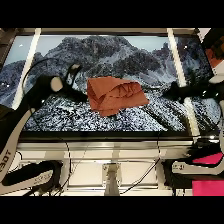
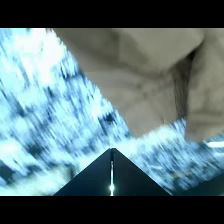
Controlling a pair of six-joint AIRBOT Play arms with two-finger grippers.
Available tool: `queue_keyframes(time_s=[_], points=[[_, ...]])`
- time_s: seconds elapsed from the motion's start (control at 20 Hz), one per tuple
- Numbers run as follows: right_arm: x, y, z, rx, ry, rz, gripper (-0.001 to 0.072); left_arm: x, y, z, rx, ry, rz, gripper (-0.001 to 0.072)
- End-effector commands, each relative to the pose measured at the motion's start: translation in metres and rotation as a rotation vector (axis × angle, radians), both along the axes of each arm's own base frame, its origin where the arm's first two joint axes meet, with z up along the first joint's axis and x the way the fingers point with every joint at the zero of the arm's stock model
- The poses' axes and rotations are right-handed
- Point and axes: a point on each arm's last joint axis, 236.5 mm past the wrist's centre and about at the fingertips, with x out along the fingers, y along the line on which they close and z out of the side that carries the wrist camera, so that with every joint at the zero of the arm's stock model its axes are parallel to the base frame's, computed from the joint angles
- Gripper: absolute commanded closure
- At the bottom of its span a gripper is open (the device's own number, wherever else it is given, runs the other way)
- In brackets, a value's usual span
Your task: Fold the clothes and pants, and hang the long-sleeved shirts on hangers.
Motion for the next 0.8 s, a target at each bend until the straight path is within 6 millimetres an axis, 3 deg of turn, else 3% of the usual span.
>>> queue_keyframes(time_s=[0.0, 0.05, 0.1, 0.15, 0.2, 0.25, 0.3, 0.5, 0.75], points=[[-0.038, 0.031, -0.037, 0.123, 0.120, -0.046, 0.0701, -0.036, -0.009, -0.022, -0.315, 0.155, 0.206, 0.0692], [-0.035, 0.029, -0.050, 0.090, 0.116, -0.080, 0.0693, -0.039, -0.012, -0.030, -0.381, 0.187, 0.279, 0.0692], [-0.028, 0.027, -0.059, 0.055, 0.102, -0.117, 0.0629, -0.036, -0.016, -0.035, -0.434, 0.200, 0.348, 0.0687], [-0.020, 0.025, -0.063, 0.027, 0.091, -0.149, 0.0474, -0.031, -0.018, -0.037, -0.477, 0.198, 0.407, 0.0671], [-0.012, 0.027, -0.065, 0.017, 0.094, -0.190, 0.0301, -0.023, -0.021, -0.038, -0.511, 0.188, 0.457, 0.0550], [-0.006, 0.030, -0.066, 0.010, 0.091, -0.211, 0.0218, -0.012, -0.022, -0.038, -0.536, 0.168, 0.502, 0.0283], [-0.002, 0.034, -0.067, -0.003, 0.075, -0.211, 0.0183, -0.002, -0.023, -0.038, -0.561, 0.154, 0.548, 0.0115], [0.003, 0.057, -0.072, -0.041, 0.050, -0.189, 0.0088, 0.002, -0.033, -0.056, -0.578, 0.192, 0.601, 0.0114], [0.024, 0.067, -0.078, -0.111, -0.035, -0.220, 0.0090, 0.005, -0.034, -0.076, -0.592, 0.241, 0.671, 0.0130]])
